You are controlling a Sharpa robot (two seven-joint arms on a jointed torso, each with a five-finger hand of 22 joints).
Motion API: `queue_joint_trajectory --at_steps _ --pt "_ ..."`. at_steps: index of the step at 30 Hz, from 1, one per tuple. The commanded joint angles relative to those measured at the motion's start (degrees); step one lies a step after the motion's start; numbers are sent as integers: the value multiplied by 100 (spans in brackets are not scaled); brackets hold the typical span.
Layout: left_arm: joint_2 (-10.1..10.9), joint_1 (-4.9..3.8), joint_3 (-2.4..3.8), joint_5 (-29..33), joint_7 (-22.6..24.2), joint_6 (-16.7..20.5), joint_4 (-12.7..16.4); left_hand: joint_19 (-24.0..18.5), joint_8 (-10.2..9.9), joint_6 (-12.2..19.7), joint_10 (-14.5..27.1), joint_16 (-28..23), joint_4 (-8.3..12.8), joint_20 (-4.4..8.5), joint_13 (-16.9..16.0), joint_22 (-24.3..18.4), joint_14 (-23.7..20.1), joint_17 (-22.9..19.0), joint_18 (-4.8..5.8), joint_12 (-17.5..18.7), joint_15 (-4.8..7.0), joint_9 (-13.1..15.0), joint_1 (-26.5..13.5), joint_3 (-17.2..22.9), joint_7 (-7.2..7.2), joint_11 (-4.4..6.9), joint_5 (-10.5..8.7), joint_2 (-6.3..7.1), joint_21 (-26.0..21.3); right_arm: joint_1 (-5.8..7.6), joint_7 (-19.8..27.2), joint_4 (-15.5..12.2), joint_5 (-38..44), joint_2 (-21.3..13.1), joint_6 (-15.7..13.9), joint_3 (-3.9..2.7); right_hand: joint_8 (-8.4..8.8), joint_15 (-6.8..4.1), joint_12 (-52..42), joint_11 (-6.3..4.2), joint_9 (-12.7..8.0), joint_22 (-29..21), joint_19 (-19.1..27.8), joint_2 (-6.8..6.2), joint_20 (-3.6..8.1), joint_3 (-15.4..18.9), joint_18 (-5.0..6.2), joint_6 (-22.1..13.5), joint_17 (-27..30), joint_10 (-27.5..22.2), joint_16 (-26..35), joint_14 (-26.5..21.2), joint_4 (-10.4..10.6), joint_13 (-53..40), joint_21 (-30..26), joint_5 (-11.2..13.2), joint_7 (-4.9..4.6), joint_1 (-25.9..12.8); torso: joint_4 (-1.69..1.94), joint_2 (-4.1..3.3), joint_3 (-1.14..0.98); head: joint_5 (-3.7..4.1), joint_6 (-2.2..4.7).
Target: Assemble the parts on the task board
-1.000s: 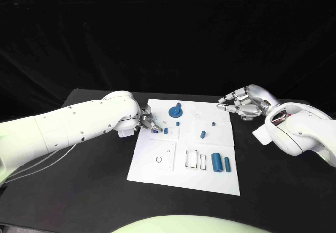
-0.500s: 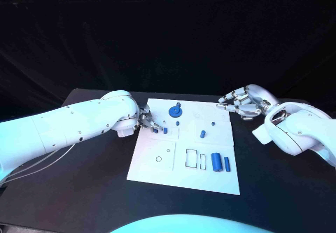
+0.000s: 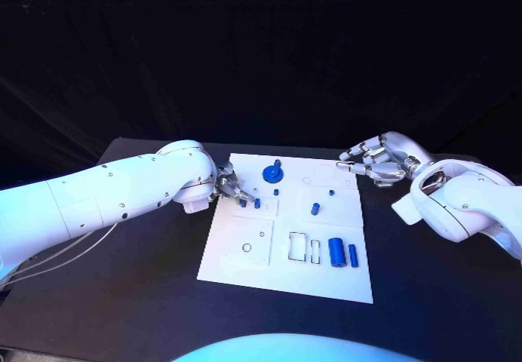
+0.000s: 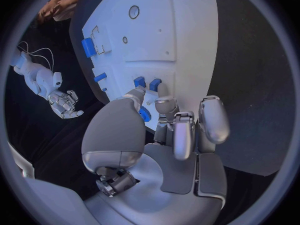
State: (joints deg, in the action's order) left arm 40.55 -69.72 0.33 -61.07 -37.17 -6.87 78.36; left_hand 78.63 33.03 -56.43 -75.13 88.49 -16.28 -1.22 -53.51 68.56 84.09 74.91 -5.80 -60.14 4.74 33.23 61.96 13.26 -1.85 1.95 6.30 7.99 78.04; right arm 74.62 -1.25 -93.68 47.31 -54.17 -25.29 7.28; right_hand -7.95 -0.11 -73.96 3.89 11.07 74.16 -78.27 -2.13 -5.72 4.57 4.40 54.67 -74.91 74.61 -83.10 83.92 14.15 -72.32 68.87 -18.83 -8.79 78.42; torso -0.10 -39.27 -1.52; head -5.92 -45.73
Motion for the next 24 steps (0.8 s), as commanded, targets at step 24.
queue_joint_trajectory --at_steps 24 --pt "-1 -5 18 93 27 30 -43 45 26 -36 -44 22 -5 6 4 1 546 1377 115 -29 41 -5 37 -46 1 10 -26 -77 19 -18 20 9 22 10 64 0 -18 -44 31 -18 9 -2 15 8 12 33 64 -8 -376 -6 31 336 9 4 -34 -30 32 -69 -4 -3 1 15 -20"
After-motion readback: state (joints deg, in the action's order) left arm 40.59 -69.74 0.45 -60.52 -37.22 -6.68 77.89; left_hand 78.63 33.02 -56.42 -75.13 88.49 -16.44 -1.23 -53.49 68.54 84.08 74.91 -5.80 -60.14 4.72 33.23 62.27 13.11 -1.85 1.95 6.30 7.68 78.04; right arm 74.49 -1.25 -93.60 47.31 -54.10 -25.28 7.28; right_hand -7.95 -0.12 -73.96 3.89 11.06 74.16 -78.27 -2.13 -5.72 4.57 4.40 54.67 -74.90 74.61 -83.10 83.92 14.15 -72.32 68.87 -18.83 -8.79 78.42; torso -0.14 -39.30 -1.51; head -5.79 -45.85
